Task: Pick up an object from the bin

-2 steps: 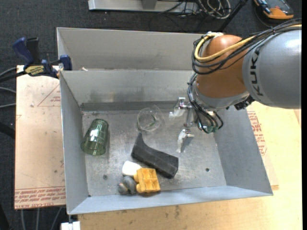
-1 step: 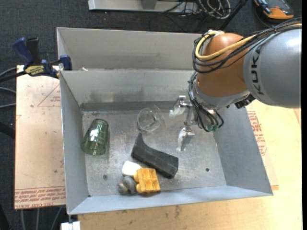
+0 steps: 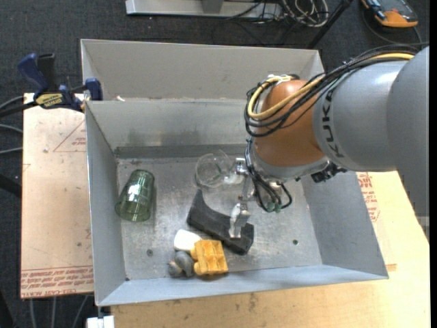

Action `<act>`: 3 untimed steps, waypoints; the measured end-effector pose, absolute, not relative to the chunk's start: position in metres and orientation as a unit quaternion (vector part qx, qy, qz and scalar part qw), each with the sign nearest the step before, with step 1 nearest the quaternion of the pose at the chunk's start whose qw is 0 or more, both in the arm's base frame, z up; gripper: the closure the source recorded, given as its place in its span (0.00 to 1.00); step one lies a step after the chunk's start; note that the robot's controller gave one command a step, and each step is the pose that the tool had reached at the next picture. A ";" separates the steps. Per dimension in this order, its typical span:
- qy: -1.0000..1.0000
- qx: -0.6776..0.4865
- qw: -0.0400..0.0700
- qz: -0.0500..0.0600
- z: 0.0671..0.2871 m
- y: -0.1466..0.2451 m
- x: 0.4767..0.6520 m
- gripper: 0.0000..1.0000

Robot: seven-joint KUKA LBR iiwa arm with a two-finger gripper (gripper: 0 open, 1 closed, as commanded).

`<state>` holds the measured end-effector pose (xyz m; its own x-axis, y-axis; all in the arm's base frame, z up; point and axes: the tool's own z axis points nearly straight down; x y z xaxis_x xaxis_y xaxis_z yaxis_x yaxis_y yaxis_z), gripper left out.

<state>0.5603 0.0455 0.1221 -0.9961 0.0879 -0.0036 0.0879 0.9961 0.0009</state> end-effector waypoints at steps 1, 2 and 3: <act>0.998 0.060 -0.001 0.001 0.123 0.063 0.553 0.00; 0.986 0.168 0.000 0.001 0.123 0.057 0.533 0.00; 0.988 0.154 0.004 0.002 0.083 0.066 0.535 0.00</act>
Offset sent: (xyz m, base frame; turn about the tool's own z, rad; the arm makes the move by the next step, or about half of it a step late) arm -0.0335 0.0087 -0.0020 0.2681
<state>0.5353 0.0664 0.0831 -0.9524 0.3049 -0.0072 0.3049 0.9524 0.0054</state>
